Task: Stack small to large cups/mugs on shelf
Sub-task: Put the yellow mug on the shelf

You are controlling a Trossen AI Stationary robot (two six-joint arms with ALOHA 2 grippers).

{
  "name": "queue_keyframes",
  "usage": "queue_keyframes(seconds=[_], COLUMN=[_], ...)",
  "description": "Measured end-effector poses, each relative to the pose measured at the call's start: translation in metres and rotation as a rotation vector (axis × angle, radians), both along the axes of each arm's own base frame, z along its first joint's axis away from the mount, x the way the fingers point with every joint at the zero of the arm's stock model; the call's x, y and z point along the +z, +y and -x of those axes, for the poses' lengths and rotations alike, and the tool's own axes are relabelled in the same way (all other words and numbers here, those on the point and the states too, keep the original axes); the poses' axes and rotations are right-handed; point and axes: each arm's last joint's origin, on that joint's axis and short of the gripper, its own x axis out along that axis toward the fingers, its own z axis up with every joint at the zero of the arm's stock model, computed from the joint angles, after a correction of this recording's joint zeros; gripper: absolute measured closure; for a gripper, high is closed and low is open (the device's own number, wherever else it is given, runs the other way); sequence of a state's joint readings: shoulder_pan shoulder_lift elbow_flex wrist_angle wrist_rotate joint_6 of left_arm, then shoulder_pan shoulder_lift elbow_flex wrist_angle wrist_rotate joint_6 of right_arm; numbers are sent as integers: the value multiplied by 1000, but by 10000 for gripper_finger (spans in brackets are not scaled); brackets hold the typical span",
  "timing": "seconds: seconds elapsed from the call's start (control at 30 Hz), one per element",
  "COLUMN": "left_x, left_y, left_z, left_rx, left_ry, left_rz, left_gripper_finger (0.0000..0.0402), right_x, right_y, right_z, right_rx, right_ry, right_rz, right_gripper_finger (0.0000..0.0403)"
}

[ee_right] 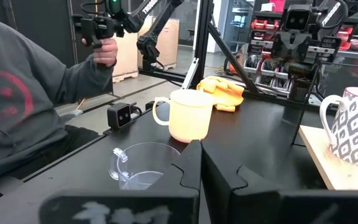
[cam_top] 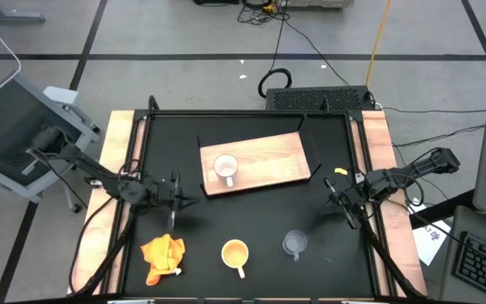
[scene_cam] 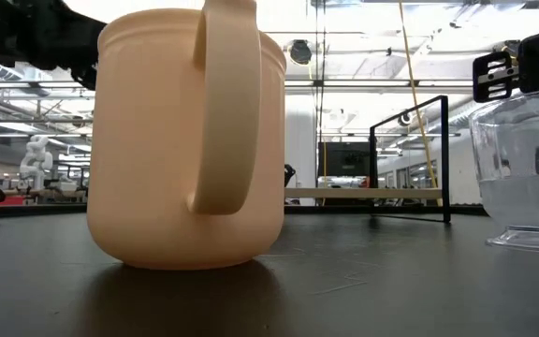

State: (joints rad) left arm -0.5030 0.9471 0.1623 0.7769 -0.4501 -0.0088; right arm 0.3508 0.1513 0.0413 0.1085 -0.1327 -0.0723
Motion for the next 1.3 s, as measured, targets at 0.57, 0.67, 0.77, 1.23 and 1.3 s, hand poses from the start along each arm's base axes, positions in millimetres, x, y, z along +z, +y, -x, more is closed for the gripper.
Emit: queue_keyframes(seconds=[0.57,0.67,0.77,1.23,1.3], left_x=[-4,-5,-7,-19,-19], left_y=[-15,-16,-17,-22,-22], left_z=[-19,-21,-23,-29,-29], left_rx=[-118,-122,-126,-194,-194], left_ry=[-15,-26,-22,0,0], left_rz=[-51,-40,-41,-49,-48], left_gripper_finger=[401,401,401,401,401], right_x=[-2,-2,-1,-1,-1], right_y=[0,0,0,0,0], right_z=[0,0,0,0,0], right_rx=[3,3,3,4,4], right_ry=[-1,-8,-11,-22,-24], right_rz=[50,52,51,72,75], right_gripper_finger=[403,403,403,403,403])
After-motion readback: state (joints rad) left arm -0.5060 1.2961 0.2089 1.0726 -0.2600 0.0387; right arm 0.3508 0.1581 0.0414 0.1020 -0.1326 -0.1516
